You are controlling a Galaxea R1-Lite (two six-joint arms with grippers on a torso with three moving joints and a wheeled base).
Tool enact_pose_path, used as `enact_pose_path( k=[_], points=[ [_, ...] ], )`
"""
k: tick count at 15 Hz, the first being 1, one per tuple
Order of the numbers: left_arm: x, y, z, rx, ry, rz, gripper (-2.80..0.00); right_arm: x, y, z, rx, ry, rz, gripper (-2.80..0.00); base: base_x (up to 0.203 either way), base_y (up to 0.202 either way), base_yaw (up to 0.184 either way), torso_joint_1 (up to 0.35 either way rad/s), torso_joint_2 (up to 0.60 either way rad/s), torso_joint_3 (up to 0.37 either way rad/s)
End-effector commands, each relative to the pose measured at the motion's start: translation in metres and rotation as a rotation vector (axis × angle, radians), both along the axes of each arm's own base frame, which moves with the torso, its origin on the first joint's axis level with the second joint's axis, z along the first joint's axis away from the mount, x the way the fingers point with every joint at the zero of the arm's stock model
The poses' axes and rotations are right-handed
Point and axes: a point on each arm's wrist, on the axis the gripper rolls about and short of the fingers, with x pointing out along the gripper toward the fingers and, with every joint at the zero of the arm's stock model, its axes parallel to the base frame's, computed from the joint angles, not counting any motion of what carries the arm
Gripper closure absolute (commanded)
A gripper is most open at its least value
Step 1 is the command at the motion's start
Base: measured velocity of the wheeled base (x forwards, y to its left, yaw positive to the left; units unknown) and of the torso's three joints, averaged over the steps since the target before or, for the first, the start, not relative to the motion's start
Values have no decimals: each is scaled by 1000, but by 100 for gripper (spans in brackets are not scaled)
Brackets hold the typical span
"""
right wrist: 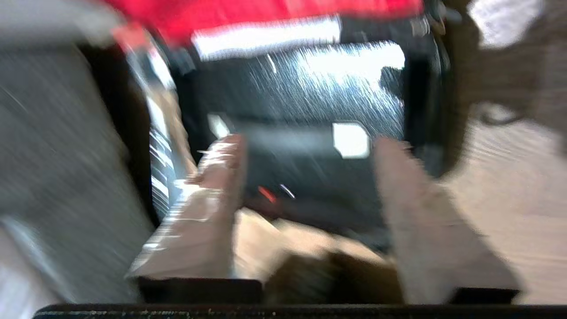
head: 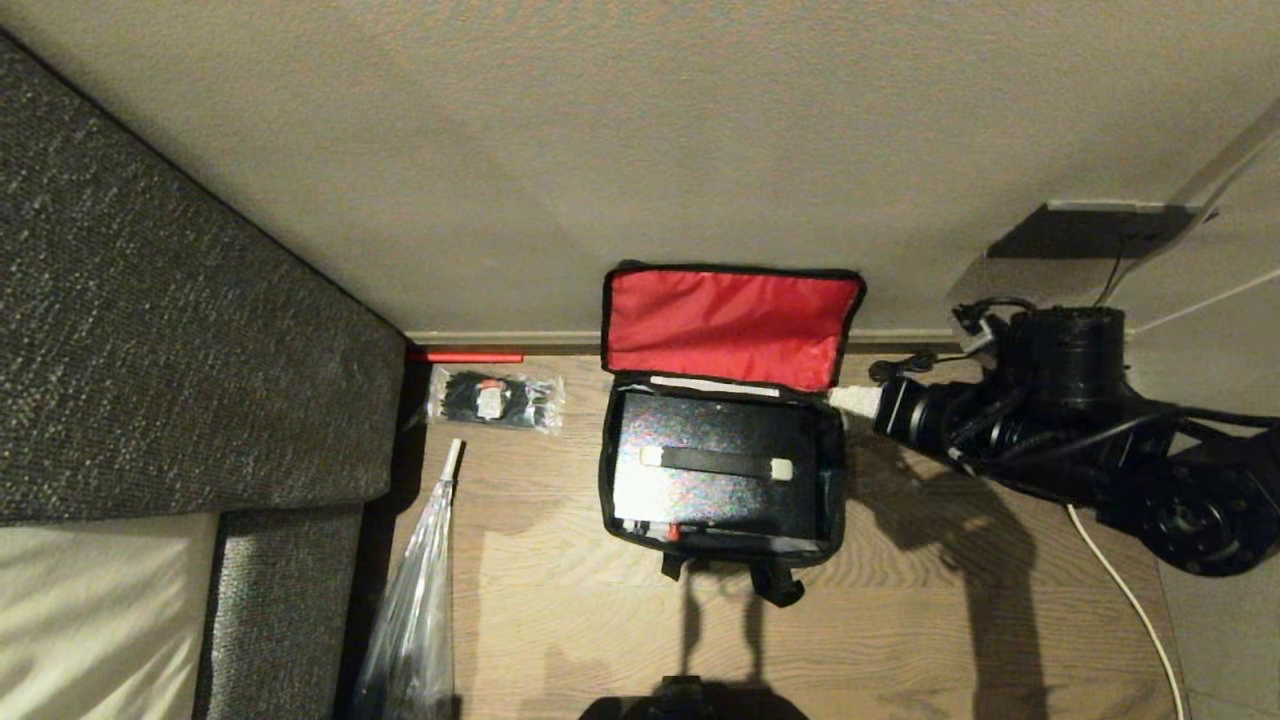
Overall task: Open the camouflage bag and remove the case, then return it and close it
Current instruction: Open the top of the storage box, then grip the handle
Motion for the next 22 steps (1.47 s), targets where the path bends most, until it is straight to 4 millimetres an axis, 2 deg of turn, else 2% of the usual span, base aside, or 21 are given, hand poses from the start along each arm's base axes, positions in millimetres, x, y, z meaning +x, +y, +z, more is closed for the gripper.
enact_pose_path(
  k=[1, 4, 7, 9, 12, 14, 16, 19, 20, 22],
  points=[
    [0, 0, -1, 0, 0, 1, 0, -11, 1, -15, -109, 12, 55, 0, 0, 0, 0, 0, 0, 0],
    [0, 0, -1, 0, 0, 1, 0, -17, 15, -18, -132, 7, 113, 0, 0, 0, 0, 0, 0, 0],
    [0, 0, 0, 0, -1, 1, 0, -41, 12, -13, -181, -22, 162, 0, 0, 0, 0, 0, 0, 0],
    [0, 0, 0, 0, -1, 1, 0, -68, 2, -3, -177, -42, 170, 0, 0, 0, 0, 0, 0, 0],
    [0, 0, -1, 0, 1, 1, 0, -120, -20, 13, -173, -73, 159, 0, 0, 0, 0, 0, 0, 0],
    [0, 0, -1, 0, 0, 1, 0, -162, -41, 25, -217, -105, 88, 0, 0, 0, 0, 0, 0, 0],
    [0, 0, -1, 0, 1, 0, 0, -206, -63, 27, -279, -189, 2, 0, 0, 0, 0, 0, 0, 0],
    [0, 0, -1, 0, 1, 1, 0, -267, -92, 11, -424, -312, -80, 0, 0, 0, 0, 0, 0, 0],
    [0, 0, 0, 0, -1, 3, 0, -285, -98, -3, -477, -308, -123, 0, 0, 0, 0, 0, 0, 0],
    [0, 0, 0, 0, -1, 2, 0, -307, -101, -36, -552, -271, -153, 0, 0, 0, 0, 0, 0, 0]
  ],
)
